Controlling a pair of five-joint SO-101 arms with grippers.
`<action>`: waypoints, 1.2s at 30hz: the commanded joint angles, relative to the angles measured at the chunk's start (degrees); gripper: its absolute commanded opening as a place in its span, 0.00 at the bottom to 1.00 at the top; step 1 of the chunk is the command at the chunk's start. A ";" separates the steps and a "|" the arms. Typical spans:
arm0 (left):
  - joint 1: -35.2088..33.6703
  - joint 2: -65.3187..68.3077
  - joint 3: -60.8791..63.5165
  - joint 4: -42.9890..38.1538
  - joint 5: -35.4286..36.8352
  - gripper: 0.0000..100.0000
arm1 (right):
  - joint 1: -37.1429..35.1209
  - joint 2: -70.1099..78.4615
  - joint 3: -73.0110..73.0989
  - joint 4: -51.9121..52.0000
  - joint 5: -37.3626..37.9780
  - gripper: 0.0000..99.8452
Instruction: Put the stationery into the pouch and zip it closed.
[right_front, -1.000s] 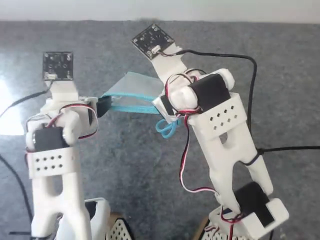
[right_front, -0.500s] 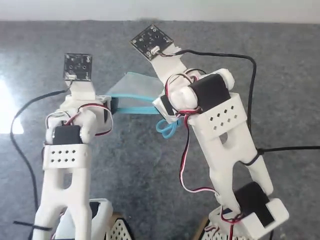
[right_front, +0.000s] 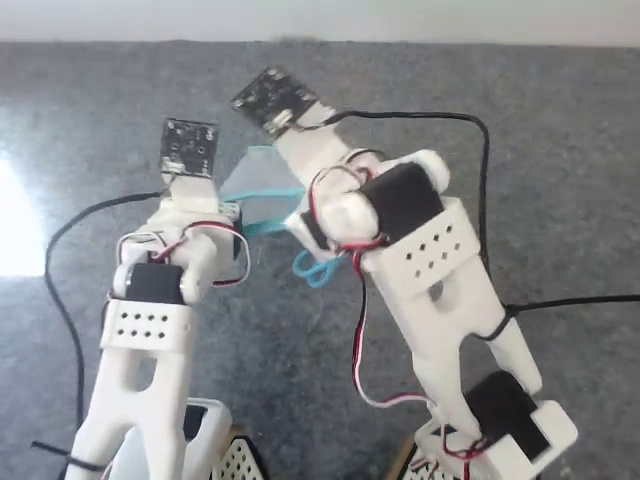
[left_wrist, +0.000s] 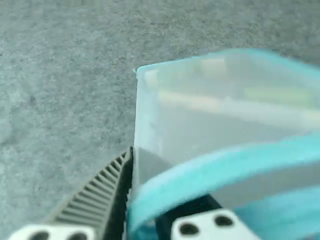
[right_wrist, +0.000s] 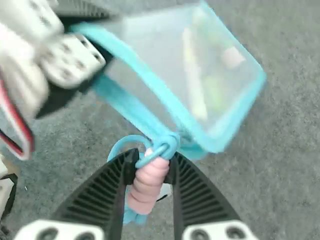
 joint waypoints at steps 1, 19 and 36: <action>4.31 -1.23 0.92 0.79 -0.09 0.01 | -5.67 -6.99 -0.35 -4.62 -0.88 0.01; 7.74 -1.14 0.66 3.16 2.29 0.01 | -23.96 -19.56 14.86 -7.60 10.81 0.07; -0.26 -1.14 -3.74 5.71 3.43 0.01 | -11.65 -52.88 50.11 -14.37 19.69 0.36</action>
